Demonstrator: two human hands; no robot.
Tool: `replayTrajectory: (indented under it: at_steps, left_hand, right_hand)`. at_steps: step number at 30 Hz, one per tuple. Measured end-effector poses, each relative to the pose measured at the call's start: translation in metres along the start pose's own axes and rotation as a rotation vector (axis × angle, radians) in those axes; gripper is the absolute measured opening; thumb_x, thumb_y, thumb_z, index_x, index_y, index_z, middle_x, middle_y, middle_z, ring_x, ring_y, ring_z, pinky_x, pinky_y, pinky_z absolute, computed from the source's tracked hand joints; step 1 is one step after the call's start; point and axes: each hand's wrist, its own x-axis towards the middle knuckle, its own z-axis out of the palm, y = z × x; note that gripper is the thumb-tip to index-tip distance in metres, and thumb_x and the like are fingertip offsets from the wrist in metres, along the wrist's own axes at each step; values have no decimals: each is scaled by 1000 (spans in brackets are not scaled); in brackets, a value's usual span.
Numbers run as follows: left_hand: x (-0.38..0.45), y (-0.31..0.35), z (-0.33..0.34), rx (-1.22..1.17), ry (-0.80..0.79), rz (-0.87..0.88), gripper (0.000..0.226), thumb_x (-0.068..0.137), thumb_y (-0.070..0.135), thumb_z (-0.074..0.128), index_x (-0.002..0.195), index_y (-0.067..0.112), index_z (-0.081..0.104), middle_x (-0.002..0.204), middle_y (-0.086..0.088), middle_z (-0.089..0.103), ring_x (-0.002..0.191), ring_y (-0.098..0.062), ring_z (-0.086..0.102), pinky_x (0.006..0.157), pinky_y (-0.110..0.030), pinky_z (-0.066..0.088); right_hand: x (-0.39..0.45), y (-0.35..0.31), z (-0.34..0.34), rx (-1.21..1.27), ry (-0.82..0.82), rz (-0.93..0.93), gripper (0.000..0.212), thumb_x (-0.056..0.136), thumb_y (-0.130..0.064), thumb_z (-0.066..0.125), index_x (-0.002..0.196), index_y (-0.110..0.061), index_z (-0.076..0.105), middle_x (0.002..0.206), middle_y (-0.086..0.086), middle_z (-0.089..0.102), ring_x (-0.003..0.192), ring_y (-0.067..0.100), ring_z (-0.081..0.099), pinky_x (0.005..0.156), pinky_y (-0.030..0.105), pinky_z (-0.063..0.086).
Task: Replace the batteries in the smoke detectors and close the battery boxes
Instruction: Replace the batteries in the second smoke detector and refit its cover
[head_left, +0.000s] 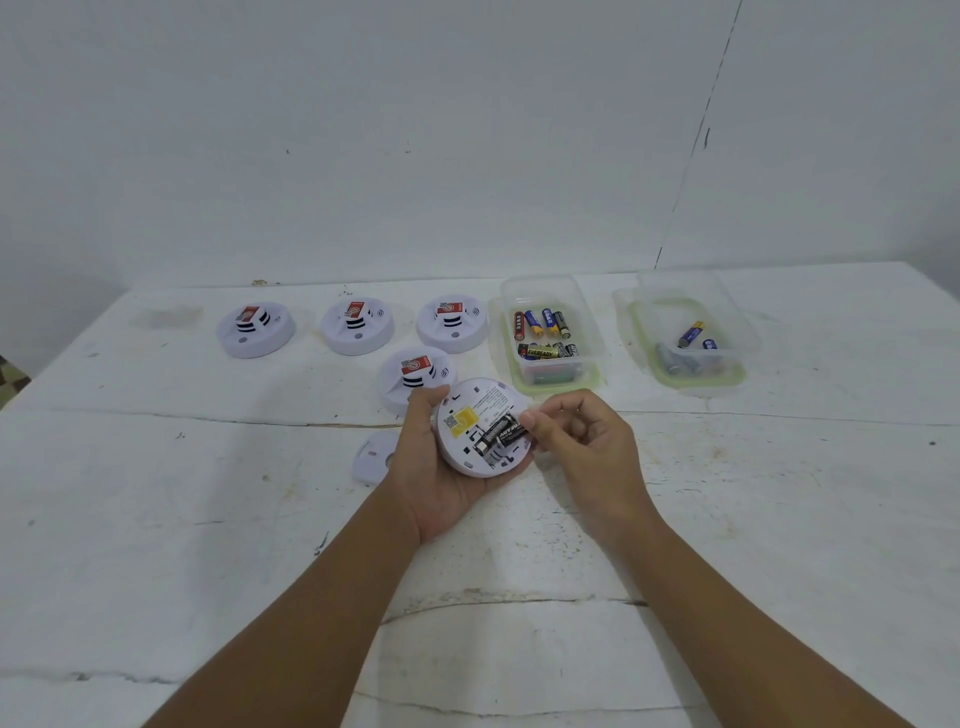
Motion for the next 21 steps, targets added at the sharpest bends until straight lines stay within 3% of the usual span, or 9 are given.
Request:
replayTrajectory:
  at_steps: [3,9,12,17,21]
  left_hand:
    - [0,0,-1,0,7,5,60,98,50,52,134,3,63,131,-31,65,123,-44,61,109,-58,45]
    - [-1,-1,-1,12,14,33,56,93,46,55,125,3,68,121,-27,70,110,-39,64,104,-56,48]
    - [-2,-2,1,21,13,31,56,91,47,56,125,4,68,121,-26,71,108,-38,64,96,-54,53]
    - [-1,-2,1,-1,7,30,57,94,47,54,129,3,66,126,-28,68,110,-40,64,98,-55,52]
    - [-1,-2,0,2,12,28,59,95,47,55,132,3,64,126,-28,68,110,-41,64,99,-56,51]
  right_hand:
    - [0,4,-2,63,-31,14,25,79,-12,87,95,0,71,86,27,69,83,36,63,85,52,53]
    - [0,2,-6,98,-65,53,21,81,-1,76,102,-1,77,93,19,78,80,20,74,78,28,61]
    - [1,1,-8,100,-113,75,25,85,3,70,110,1,74,100,17,79,81,17,74,79,24,60]
    - [2,2,-10,92,-142,99,36,83,-8,74,119,-6,70,112,20,77,87,21,72,85,30,59]
    - [1,5,-10,21,-122,41,24,88,-12,78,112,-7,74,112,23,75,96,33,72,94,44,60]
